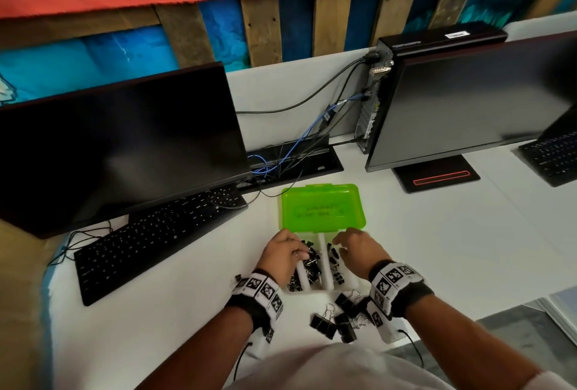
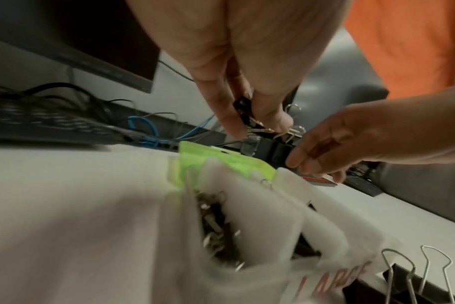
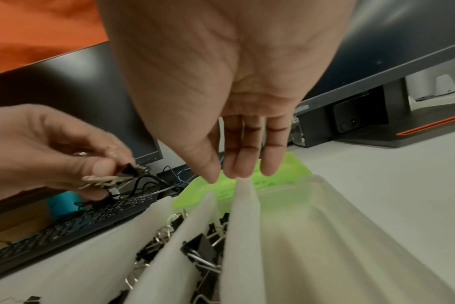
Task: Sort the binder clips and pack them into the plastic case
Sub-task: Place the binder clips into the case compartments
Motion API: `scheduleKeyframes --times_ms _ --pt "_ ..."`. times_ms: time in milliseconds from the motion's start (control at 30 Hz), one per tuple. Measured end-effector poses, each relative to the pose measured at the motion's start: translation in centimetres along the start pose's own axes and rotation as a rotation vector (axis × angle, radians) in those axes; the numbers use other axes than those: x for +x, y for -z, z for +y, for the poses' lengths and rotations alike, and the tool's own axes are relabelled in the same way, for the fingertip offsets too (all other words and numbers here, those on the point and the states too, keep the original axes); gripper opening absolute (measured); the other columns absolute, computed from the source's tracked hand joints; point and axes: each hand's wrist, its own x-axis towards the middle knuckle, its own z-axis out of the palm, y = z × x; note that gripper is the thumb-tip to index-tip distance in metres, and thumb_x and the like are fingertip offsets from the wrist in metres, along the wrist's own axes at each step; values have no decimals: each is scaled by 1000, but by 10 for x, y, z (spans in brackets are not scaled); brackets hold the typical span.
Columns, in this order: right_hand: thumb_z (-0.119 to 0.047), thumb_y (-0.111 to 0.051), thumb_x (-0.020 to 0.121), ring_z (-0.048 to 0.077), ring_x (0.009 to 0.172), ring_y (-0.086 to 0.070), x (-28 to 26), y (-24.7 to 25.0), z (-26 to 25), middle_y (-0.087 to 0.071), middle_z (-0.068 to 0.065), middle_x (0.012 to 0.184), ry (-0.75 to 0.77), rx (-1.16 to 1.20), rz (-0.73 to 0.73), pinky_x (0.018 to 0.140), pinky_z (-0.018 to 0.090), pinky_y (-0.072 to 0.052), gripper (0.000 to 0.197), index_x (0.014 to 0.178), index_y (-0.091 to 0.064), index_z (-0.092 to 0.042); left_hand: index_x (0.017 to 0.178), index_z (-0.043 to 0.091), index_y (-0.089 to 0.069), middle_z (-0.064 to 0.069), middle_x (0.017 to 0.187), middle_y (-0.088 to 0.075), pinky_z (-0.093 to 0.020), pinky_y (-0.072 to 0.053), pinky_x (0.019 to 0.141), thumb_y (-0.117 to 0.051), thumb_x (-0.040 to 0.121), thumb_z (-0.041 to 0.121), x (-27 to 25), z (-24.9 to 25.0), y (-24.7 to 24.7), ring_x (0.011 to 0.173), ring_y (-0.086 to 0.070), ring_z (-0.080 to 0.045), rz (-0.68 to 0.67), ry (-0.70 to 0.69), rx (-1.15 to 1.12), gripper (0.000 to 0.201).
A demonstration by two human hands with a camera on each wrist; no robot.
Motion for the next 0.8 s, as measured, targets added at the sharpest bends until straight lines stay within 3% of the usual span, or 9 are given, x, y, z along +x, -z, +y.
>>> scheduleKeyframes --times_ms 133,200,267,300,367,467,633,700,800 --pt "-5 -45 85 25 113 -56 -5 7 18 -58 8 123 13 46 17 97 32 -45 39 119 -59 -19 92 12 -70 -4 111 -56 -23 -36 79 -56 87 10 31 29 -26 98 -52 -17 -200 -63 229 15" --pt "-5 -44 84 25 111 -57 -10 9 27 -59 9 123 19 52 8 95 30 -45 40 119 -59 -18 77 22 -64 -8 100 -59 -29 -39 76 -58 80 8 39 38 -37 85 -55 -18 -236 -47 264 16" --pt "-6 -45 84 25 111 -58 -15 8 34 -59 9 124 51 43 -42 95 30 -45 40 120 -58 -18 66 19 -54 -10 79 -57 -37 -43 69 -57 72 3 46 31 -50 66 -56 -19 -185 -63 277 17" --pt "-6 -46 84 24 112 -57 -18 7 37 -59 8 125 68 40 -67 96 30 -45 39 120 -58 -18 69 14 -54 -10 78 -55 -37 -46 69 -56 73 -1 48 30 -55 64 -56 -17 -227 -64 252 16" --pt "-8 -48 85 23 114 -56 -20 4 44 -59 7 126 90 51 -97 98 31 -44 39 121 -59 -18 84 10 -61 -6 95 -55 -31 -50 81 -60 77 -5 48 30 -60 78 -57 -11 -341 -37 247 17" --pt "-10 -52 85 22 114 -56 -20 1 49 -57 6 126 113 75 -104 100 30 -42 38 122 -58 -18 112 23 -57 6 120 -49 -24 -39 99 -69 76 1 44 32 -60 109 -47 -9 -383 -107 309 44" --pt "-10 -50 87 22 107 -57 -17 1 37 -56 3 120 206 88 -56 95 32 -46 33 116 -61 -21 118 29 -51 16 123 -45 -18 -35 97 -53 89 1 35 17 -21 109 -45 -3 -142 -75 256 41" --pt "-7 -48 87 20 102 -59 -16 0 21 -60 2 115 311 111 -20 92 33 -49 32 111 -65 -20 117 26 -53 10 122 -48 -23 -36 103 -47 88 -5 29 -13 -1 111 -45 -8 -23 20 291 42" --pt "-10 -46 90 22 96 -61 -24 -10 -14 -61 1 112 484 106 -78 86 34 -52 29 109 -65 -20 114 23 -57 -1 119 -50 -23 -37 97 -45 84 -8 9 -61 22 111 -45 -19 37 214 369 44"
